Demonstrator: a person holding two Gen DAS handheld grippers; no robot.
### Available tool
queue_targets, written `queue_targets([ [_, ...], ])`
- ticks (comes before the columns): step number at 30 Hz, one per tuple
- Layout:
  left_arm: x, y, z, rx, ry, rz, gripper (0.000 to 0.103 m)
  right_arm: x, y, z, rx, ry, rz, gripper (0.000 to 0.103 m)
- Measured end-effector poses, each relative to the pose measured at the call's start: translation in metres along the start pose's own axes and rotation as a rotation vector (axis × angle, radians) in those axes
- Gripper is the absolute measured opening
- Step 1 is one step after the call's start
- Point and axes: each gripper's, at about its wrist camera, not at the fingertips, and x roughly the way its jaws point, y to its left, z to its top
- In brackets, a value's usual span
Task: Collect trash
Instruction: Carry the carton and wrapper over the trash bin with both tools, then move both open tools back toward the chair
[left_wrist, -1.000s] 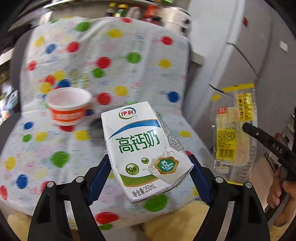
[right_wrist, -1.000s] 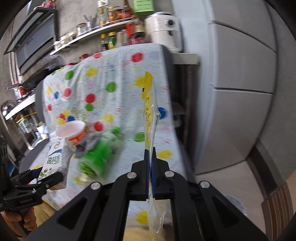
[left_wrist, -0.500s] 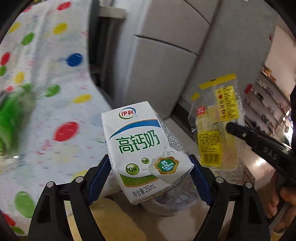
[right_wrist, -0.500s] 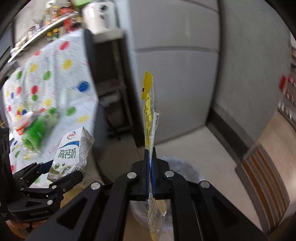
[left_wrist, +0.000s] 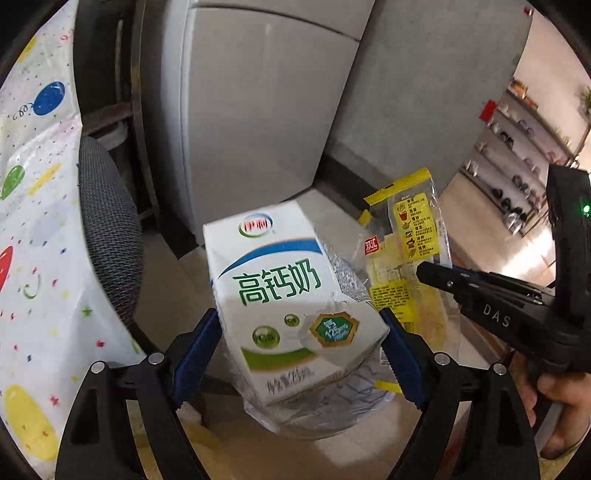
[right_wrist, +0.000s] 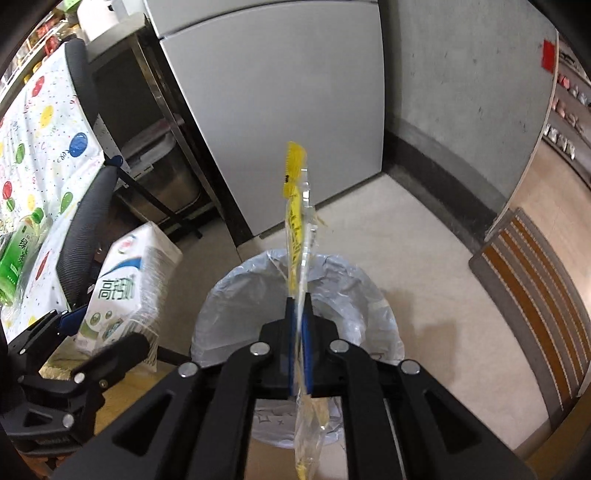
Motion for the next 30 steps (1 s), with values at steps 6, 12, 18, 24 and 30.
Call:
queue_targets([
  [6, -0.008, 0.002, 0.003, -0.012, -0.025, -0.015, 0.087, -0.011, 0.004, 0.007, 0.028, -0.041, -0.003, 0.050],
  [12, -0.056, 0.017, 0.004, -0.031, -0.133, -0.030, 0.087, -0.051, 0.024, 0.014, -0.003, -0.114, 0.008, 0.050],
  [18, -0.127, 0.061, -0.013, -0.071, -0.234, 0.059, 0.087, -0.108, 0.086, 0.014, -0.112, -0.226, 0.057, 0.050],
  [24, -0.193, 0.122, -0.052, -0.173, -0.290, 0.232, 0.087, -0.128, 0.164, 0.006, -0.220, -0.277, 0.193, 0.050],
  [30, -0.243, 0.196, -0.100, -0.320, -0.283, 0.380, 0.087, -0.113, 0.261, -0.005, -0.378, -0.216, 0.303, 0.050],
])
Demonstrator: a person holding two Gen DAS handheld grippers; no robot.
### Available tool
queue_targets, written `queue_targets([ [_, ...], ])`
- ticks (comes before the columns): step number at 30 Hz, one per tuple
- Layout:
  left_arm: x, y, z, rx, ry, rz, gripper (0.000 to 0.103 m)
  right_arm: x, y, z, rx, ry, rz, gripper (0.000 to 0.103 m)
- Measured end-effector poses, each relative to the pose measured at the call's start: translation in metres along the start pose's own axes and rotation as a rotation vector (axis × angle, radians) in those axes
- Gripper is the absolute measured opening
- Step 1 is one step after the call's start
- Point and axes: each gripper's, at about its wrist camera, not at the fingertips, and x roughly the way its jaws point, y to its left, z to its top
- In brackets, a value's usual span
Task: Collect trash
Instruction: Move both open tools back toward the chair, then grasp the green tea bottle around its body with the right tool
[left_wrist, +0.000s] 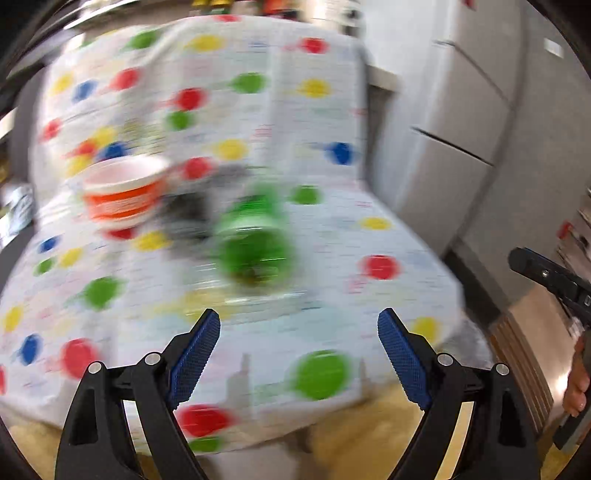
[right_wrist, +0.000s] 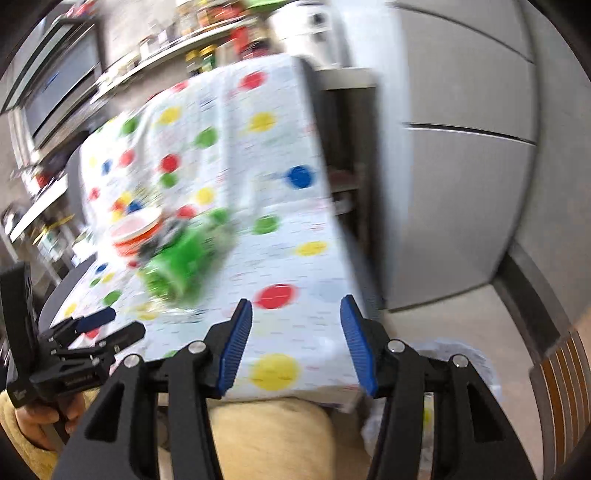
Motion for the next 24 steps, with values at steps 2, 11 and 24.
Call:
queue_targets([
  [2, -0.004, 0.034, 0.000, -0.040, 0.012, 0.060, 0.087, 0.012, 0.023, 0.003, -0.037, 0.020, 0.027, 0.050],
  [11, -0.017, 0.134, 0.008, -0.197, 0.002, 0.254, 0.087, 0.064, 0.100, 0.022, -0.127, 0.096, 0.099, 0.050],
  [24, -0.012, 0.175, 0.014, -0.233, 0.012, 0.263, 0.087, 0.149, 0.136, 0.068, -0.062, 0.141, 0.014, 0.050],
])
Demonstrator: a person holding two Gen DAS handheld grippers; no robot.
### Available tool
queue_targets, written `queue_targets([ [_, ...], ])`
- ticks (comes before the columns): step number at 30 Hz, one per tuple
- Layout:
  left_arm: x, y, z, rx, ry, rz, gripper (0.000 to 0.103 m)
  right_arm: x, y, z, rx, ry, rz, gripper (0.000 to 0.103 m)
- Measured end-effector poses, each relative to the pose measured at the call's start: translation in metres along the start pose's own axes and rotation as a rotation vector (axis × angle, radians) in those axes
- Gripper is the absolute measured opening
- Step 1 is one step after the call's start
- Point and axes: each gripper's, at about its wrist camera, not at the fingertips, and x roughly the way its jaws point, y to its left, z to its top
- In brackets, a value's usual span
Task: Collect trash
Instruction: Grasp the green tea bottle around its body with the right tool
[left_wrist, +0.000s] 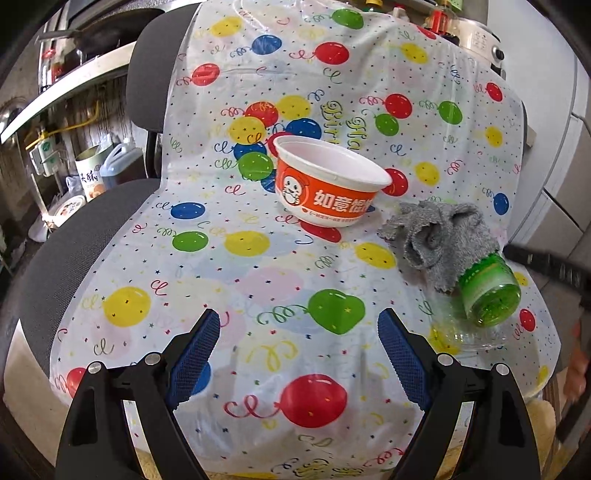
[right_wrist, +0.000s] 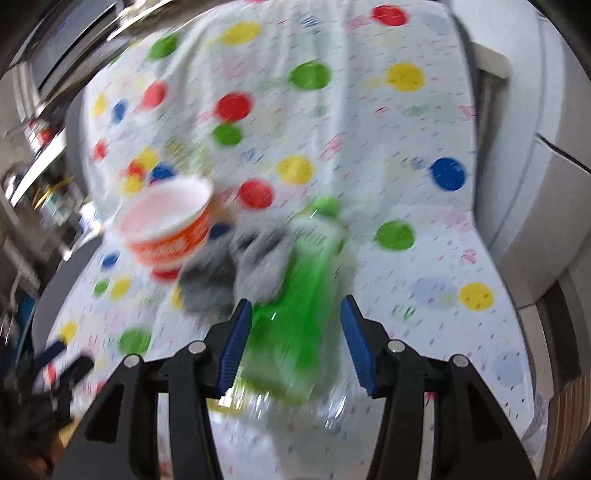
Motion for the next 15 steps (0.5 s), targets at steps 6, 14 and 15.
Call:
queue_targets([
  [6, 0.006, 0.008, 0.009, -0.016, 0.001, -0.007, 0.087, 0.030, 0.011, 0.015, -0.024, 0.066, 0.010, 0.050],
  [14, 0.008, 0.010, 0.015, -0.019, 0.002, 0.001, 0.087, 0.069, 0.039, 0.019, -0.111, 0.148, -0.166, 0.065],
  [15, 0.008, 0.010, 0.014, -0.017, 0.003, 0.002, 0.087, 0.067, 0.037, 0.019, -0.095, 0.156, -0.160, 0.067],
])
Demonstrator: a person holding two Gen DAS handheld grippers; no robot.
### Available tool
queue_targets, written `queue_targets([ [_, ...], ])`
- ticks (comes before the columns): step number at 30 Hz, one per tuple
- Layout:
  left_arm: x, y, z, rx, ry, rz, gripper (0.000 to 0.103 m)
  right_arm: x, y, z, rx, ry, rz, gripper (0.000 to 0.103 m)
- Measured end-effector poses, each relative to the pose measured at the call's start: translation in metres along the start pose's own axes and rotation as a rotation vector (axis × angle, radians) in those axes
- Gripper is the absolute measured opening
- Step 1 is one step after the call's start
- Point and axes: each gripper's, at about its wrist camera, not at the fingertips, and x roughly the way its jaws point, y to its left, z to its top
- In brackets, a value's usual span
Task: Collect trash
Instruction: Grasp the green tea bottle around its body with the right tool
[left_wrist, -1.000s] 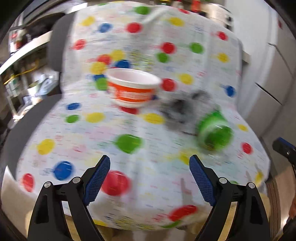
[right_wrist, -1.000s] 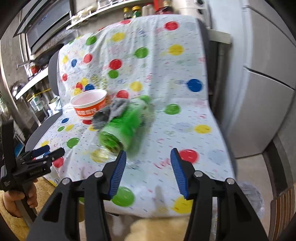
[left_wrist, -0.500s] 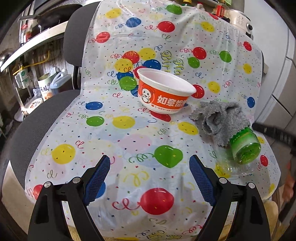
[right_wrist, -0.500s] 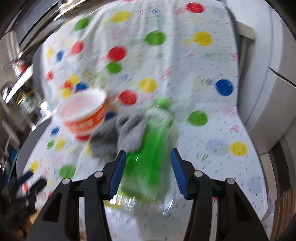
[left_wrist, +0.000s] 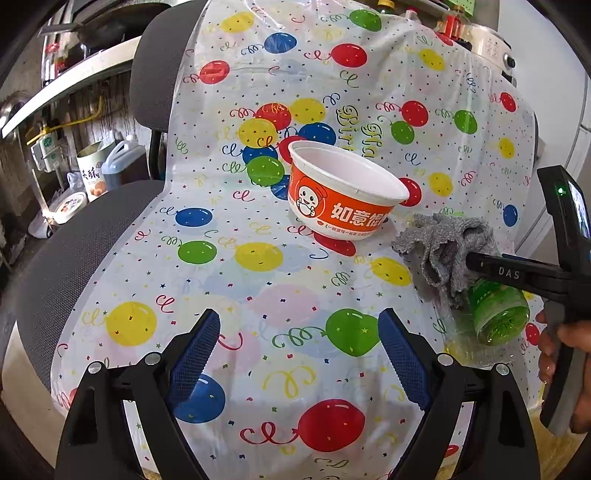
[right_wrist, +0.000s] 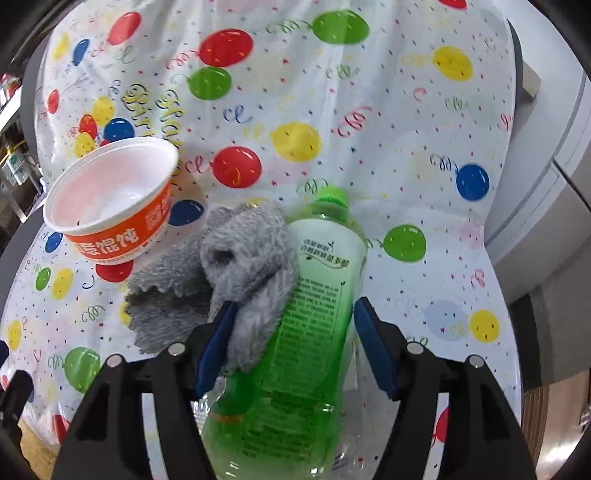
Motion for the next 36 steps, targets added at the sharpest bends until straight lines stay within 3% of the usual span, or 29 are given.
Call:
queue_targets([
  [2, -0.001, -0.001, -0.002, 0.008, 0.000, 0.000, 0.087, -0.006, -0.003, -0.004, 0.004, 0.024, 0.008, 0.075],
  [5, 0.000, -0.002, -0.003, 0.010, 0.004, 0.004, 0.087, -0.021, -0.003, -0.018, -0.060, 0.036, 0.024, 0.077],
  [9, -0.001, -0.011, -0.004, 0.018, 0.008, -0.010, 0.087, -0.035, -0.005, -0.035, -0.112, 0.040, -0.014, 0.076],
  [13, -0.006, -0.018, -0.006, 0.040, 0.002, -0.011, 0.087, -0.049, -0.025, -0.038, -0.064, -0.006, -0.033, 0.074],
  [22, -0.011, -0.029, -0.007, 0.055, 0.000, -0.019, 0.087, -0.006, -0.005, -0.016, -0.129, 0.033, -0.100, 0.066],
  [24, -0.011, -0.029, -0.008, 0.058, 0.002, -0.016, 0.087, -0.006, -0.003, -0.014, -0.119, 0.014, -0.106, 0.060],
  [32, -0.014, -0.035, -0.009, 0.081, -0.006, -0.029, 0.087, -0.068, -0.029, -0.018, -0.030, -0.137, 0.031, 0.060],
  [36, -0.016, -0.047, -0.010, 0.102, -0.010, -0.046, 0.087, -0.078, -0.056, -0.026, -0.024, -0.159, -0.001, 0.060],
])
